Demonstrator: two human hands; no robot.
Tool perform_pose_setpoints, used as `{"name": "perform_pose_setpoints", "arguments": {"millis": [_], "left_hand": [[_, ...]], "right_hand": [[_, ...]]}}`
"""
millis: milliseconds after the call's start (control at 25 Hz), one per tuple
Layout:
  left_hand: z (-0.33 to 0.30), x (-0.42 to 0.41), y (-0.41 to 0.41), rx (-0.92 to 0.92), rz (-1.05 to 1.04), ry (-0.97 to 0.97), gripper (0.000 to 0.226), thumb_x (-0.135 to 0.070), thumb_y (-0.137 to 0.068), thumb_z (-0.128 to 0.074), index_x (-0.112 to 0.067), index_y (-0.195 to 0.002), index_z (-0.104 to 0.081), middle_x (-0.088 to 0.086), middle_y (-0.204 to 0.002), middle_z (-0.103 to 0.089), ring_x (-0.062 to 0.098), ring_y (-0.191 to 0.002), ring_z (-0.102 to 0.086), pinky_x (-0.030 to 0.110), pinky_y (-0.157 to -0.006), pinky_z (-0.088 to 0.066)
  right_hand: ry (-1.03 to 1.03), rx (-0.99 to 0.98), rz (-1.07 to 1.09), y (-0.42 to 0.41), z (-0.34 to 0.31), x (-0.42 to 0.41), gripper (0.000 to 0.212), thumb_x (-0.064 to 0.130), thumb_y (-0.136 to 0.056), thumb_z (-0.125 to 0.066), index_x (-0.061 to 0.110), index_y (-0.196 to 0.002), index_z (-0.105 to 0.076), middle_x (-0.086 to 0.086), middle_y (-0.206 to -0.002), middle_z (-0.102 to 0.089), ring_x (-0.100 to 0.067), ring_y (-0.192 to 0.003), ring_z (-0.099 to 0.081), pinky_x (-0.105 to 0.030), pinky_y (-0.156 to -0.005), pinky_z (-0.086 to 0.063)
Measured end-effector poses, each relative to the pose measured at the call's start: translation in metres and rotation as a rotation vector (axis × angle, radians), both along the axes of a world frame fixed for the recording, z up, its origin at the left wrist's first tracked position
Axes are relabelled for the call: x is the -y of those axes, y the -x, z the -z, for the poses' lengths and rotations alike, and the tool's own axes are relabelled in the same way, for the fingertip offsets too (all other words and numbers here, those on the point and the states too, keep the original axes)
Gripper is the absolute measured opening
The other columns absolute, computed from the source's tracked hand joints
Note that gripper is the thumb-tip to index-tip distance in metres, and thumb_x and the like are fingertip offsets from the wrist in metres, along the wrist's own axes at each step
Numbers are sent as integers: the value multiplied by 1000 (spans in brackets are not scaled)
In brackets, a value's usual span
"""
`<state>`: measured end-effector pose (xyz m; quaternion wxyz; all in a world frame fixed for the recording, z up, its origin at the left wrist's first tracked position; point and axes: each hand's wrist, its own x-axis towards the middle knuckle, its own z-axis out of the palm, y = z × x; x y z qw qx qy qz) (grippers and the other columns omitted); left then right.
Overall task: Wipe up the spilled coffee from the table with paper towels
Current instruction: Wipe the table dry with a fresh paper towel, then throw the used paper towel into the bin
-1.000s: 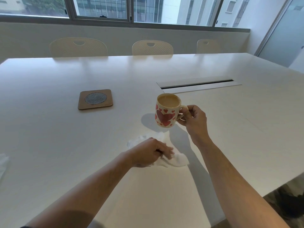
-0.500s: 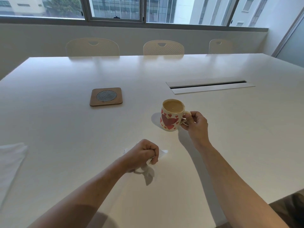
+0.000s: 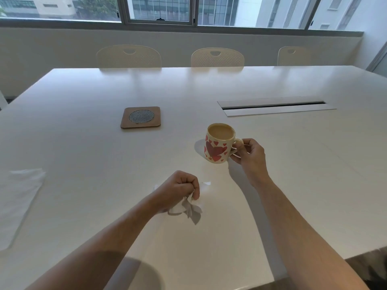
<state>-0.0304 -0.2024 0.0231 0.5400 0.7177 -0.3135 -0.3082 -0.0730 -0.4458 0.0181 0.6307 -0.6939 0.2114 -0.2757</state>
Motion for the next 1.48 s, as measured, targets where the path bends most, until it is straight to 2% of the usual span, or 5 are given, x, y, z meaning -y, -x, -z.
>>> {"name": "perform_pose_setpoints", "arguments": {"millis": [360,760,960,1120,1480], "left_hand": [[-17,-17,23,-8,-329,192,30,2,-66,-43,-13,-61,-69,6,-68,-63,19,-64,-54,23,-54,-42],[-36,-68,52,-55,-624,562,32,5,-73,-46,-17,-58,-64,2,-83,-64,19,-79,-60,28,-65,-50],[-31,-122,62,300,-754,366,35,7,-73,-46,-20,-60,-65,-2,-92,-65,17,-94,-63,31,-76,-51],[-30,-179,78,517,-858,203,28,1,-79,-47,-17,-70,-67,-10,-109,-60,8,-109,-57,16,-85,-47],[-24,-350,120,313,-1026,95,27,-44,-96,-49,-34,-119,-59,-7,-120,-63,7,-100,-63,16,-74,-49]], "right_hand": [[88,22,338,43,-15,-38,5,28,-97,-59,25,-100,-62,3,-99,-71,-16,-92,-71,-43,-82,-61],[-311,-165,-699,56,-28,-186,53,58,-92,-42,25,-132,-51,-2,-122,-67,-24,-104,-71,-44,-83,-61],[-485,-44,-787,46,-30,-238,28,2,-97,-53,3,-124,-60,-18,-106,-67,-30,-95,-66,-38,-78,-59],[-452,-8,-802,47,-35,-294,21,1,-91,-61,2,-112,-66,-12,-93,-69,-23,-82,-67,-31,-70,-58],[-281,48,-885,60,-28,-470,18,-3,-89,-65,9,-94,-77,-14,-90,-75,-32,-82,-71,-44,-74,-59]]}}
